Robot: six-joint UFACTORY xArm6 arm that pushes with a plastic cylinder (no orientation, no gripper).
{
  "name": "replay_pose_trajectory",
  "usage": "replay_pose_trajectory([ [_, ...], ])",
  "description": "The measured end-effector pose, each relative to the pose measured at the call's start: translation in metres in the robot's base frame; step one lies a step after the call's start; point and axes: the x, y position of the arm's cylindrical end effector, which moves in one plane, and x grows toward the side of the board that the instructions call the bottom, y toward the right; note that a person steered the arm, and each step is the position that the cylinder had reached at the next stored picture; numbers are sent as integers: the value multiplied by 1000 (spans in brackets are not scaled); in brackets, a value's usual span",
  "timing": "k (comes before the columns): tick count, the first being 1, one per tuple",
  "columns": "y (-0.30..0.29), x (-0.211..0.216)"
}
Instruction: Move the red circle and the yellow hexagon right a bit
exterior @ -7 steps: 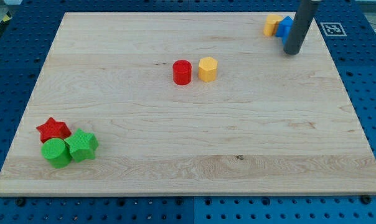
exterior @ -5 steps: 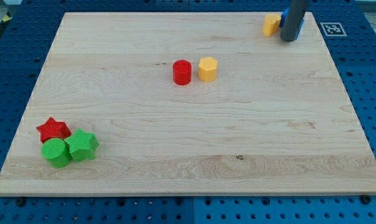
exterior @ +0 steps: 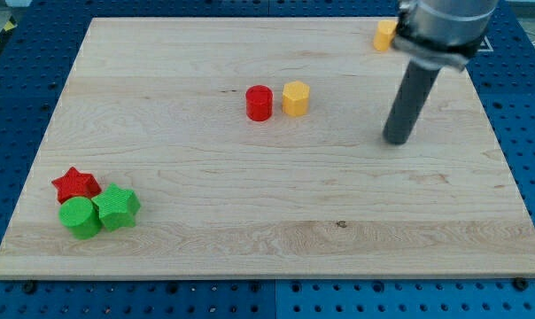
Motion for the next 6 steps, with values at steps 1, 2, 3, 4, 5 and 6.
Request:
replay_pose_trajectory([
  [1,-68,26],
  [2,-139,24],
  [3,-194,0],
  [4,-215,-32],
  [5,-211,-61],
  [6,-197,-73],
])
